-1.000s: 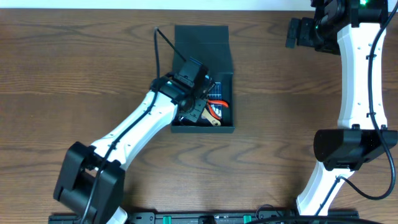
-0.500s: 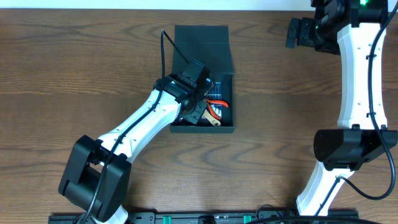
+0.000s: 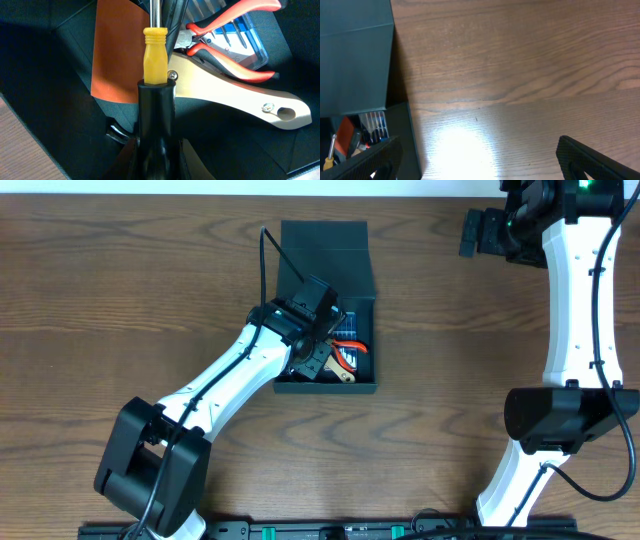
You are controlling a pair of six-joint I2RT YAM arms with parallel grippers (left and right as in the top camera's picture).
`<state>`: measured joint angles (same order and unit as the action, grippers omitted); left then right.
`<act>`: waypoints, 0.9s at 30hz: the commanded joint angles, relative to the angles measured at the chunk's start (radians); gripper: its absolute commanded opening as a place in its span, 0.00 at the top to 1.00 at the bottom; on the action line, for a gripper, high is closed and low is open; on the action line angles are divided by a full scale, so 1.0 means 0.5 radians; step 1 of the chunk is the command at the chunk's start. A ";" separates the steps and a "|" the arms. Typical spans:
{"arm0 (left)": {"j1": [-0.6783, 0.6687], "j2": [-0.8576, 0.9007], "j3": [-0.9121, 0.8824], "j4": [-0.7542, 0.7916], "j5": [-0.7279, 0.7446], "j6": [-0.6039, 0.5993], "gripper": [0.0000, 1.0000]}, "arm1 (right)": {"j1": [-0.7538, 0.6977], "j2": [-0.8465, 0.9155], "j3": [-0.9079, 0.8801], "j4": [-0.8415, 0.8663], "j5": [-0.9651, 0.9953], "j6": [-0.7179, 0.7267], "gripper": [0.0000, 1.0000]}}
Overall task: Pack container
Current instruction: 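Lower the screwdriver into the box and open the left gripper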
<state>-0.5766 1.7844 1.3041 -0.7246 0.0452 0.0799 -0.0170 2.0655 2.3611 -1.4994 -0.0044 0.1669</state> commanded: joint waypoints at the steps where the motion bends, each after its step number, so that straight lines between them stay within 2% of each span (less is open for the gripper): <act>1: 0.011 0.038 0.028 0.008 -0.024 0.027 0.94 | 0.007 -0.013 0.038 -0.001 0.000 -0.029 0.01; 15: 0.018 0.198 0.018 0.041 -0.024 0.028 0.94 | 0.007 -0.013 0.038 -0.001 -0.001 -0.029 0.01; 18: 0.018 0.198 0.018 0.054 -0.024 0.028 0.83 | 0.007 -0.013 0.039 -0.001 -0.001 -0.029 0.01; 19: 0.018 0.198 0.018 0.054 -0.024 0.028 0.73 | 0.007 -0.013 0.039 -0.001 0.000 -0.029 0.01; 22: 0.018 0.198 0.018 0.054 -0.024 0.028 0.64 | 0.007 -0.013 0.038 -0.001 0.000 -0.029 0.01; 27: 0.018 0.194 0.032 0.053 -0.024 0.027 0.63 | 0.007 -0.013 0.039 -0.002 -0.001 -0.029 0.01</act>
<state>-0.5720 1.8801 1.3037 -0.6983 0.0448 0.0860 -0.0170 2.0655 2.3611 -1.4990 -0.0040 0.1669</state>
